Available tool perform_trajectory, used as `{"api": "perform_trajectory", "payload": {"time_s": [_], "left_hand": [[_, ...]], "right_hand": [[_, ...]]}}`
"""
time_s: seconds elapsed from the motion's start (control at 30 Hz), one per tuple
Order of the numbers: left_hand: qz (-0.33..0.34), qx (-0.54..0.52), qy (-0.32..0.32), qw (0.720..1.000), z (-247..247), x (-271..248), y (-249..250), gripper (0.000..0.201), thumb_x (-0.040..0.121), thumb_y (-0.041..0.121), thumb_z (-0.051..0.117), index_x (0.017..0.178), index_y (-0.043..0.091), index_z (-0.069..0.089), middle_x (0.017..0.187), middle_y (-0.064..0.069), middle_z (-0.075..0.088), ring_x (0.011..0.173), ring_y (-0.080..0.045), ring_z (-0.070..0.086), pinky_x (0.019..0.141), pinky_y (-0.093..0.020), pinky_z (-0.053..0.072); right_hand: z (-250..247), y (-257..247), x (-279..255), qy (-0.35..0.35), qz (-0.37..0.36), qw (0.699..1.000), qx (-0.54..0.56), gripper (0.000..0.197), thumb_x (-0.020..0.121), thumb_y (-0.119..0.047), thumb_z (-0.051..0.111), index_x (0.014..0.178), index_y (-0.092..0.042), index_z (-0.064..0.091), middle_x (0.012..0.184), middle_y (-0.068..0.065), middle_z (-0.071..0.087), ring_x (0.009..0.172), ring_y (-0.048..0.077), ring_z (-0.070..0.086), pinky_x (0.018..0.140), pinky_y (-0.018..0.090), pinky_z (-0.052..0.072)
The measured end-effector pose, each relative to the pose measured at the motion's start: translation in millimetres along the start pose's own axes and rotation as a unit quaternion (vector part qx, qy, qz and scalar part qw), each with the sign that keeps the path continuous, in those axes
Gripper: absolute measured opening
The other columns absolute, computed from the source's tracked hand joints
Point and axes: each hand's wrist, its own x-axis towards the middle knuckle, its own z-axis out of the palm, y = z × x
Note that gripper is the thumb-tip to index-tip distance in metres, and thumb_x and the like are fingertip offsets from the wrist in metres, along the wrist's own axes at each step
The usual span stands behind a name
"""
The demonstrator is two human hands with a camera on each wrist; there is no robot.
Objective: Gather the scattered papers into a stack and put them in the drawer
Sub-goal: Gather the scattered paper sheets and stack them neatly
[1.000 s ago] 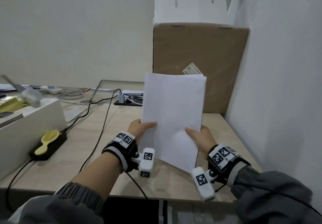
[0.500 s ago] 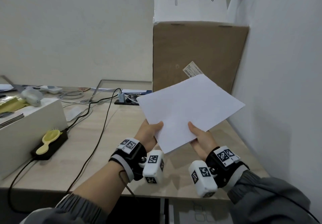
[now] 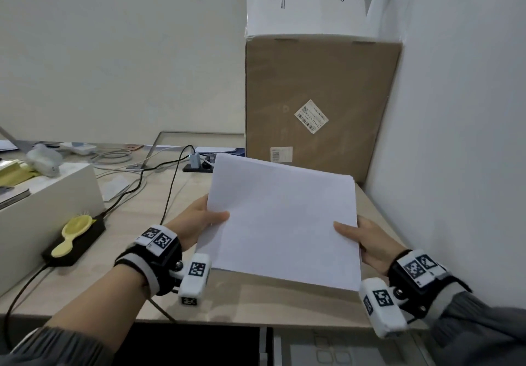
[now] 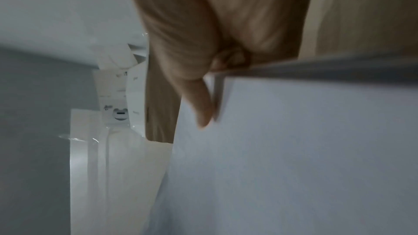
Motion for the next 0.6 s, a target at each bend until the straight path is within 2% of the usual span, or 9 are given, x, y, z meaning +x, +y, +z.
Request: {"api": "perform_trajectory", "payload": {"time_s": [0.07,0.13,0.17,0.23,0.3,0.37,0.43,0.53,0.6], "left_hand": [[0.024,0.004,0.025,0.999,4.3,3.4,1.3,0.059,0.072,0.008,0.064,0.130,0.008,0.050,0.123,-0.020,0.064,0.107,-0.037,0.063,0.092,-0.051,0.051],[0.060,0.003,0.048,0.997,9.6,7.1,4.4,0.059,0.072,0.009,0.065,0.129,0.008,0.051,0.123,-0.019,0.064,0.109,-0.036,0.063,0.094,-0.052,0.050],[0.072,0.000,0.060,0.996,12.0,8.3,5.3,0.059,0.072,0.010,0.065,0.129,0.008,0.052,0.122,-0.017,0.065,0.109,-0.035,0.063,0.093,-0.050,0.051],[0.073,-0.016,0.083,0.994,13.5,10.4,1.7,0.061,0.068,0.011,0.069,0.127,0.007,0.053,0.121,-0.016,0.066,0.109,-0.035,0.064,0.090,-0.046,0.053],[0.060,-0.023,0.081,0.995,12.2,10.0,-8.6,0.062,0.067,0.011,0.073,0.126,0.006,0.055,0.120,-0.017,0.067,0.109,-0.035,0.064,0.086,-0.043,0.055],[0.053,-0.026,0.078,0.995,7.2,8.1,-18.2,0.061,0.067,0.013,0.075,0.124,0.007,0.057,0.117,-0.014,0.069,0.109,-0.033,0.065,0.084,-0.039,0.056],[0.047,-0.025,0.082,0.995,0.3,6.8,-20.7,0.065,0.063,0.021,0.080,0.123,0.009,0.059,0.117,-0.010,0.070,0.107,-0.029,0.066,0.080,-0.035,0.055],[0.035,-0.031,0.085,0.995,-6.3,6.0,-18.7,0.083,0.044,0.038,0.089,0.117,0.010,0.064,0.115,-0.008,0.071,0.101,-0.023,0.068,0.077,-0.031,0.054],[0.033,-0.035,0.089,0.995,-3.9,6.7,-19.2,0.080,0.047,0.035,0.088,0.118,0.008,0.063,0.115,-0.010,0.070,0.104,-0.028,0.067,0.079,-0.034,0.055]], "right_hand": [[2.5,1.8,11.6,0.059,-0.054,0.997,-0.021,0.096,0.041,-0.050,0.091,0.121,-0.009,0.057,0.118,0.012,0.068,0.102,0.029,0.068,0.080,0.040,0.058],[6.6,1.4,21.1,0.106,-0.109,0.988,-0.027,0.099,0.040,-0.055,0.089,0.121,-0.010,0.057,0.117,0.011,0.068,0.104,0.030,0.067,0.088,0.046,0.054],[9.8,0.7,24.2,0.120,-0.125,0.985,-0.027,0.094,0.043,-0.053,0.088,0.121,-0.009,0.058,0.116,0.011,0.069,0.103,0.030,0.067,0.088,0.046,0.054],[15.7,2.6,28.0,0.127,-0.125,0.984,-0.027,0.075,0.054,-0.038,0.086,0.117,-0.005,0.060,0.114,0.012,0.069,0.102,0.030,0.067,0.085,0.042,0.055],[17.3,11.6,30.1,0.118,-0.093,0.988,-0.040,0.058,0.063,-0.023,0.080,0.115,-0.005,0.061,0.114,0.014,0.068,0.103,0.031,0.065,0.083,0.039,0.055],[13.5,21.9,33.4,0.121,-0.073,0.988,-0.070,0.054,0.070,-0.014,0.081,0.118,-0.010,0.058,0.115,0.011,0.067,0.104,0.028,0.064,0.085,0.039,0.054],[10.0,23.7,35.5,0.123,-0.068,0.986,-0.091,0.047,0.074,-0.012,0.078,0.117,-0.012,0.057,0.114,0.008,0.067,0.102,0.025,0.065,0.082,0.036,0.054],[10.2,20.5,33.4,0.114,-0.055,0.990,-0.066,0.041,0.068,-0.018,0.082,0.104,-0.014,0.064,0.111,0.010,0.070,0.096,0.026,0.066,0.079,0.035,0.054],[12.6,20.0,30.5,0.108,-0.051,0.991,-0.056,0.040,0.066,-0.017,0.083,0.102,-0.013,0.066,0.109,0.010,0.071,0.096,0.027,0.067,0.082,0.037,0.054]]}}
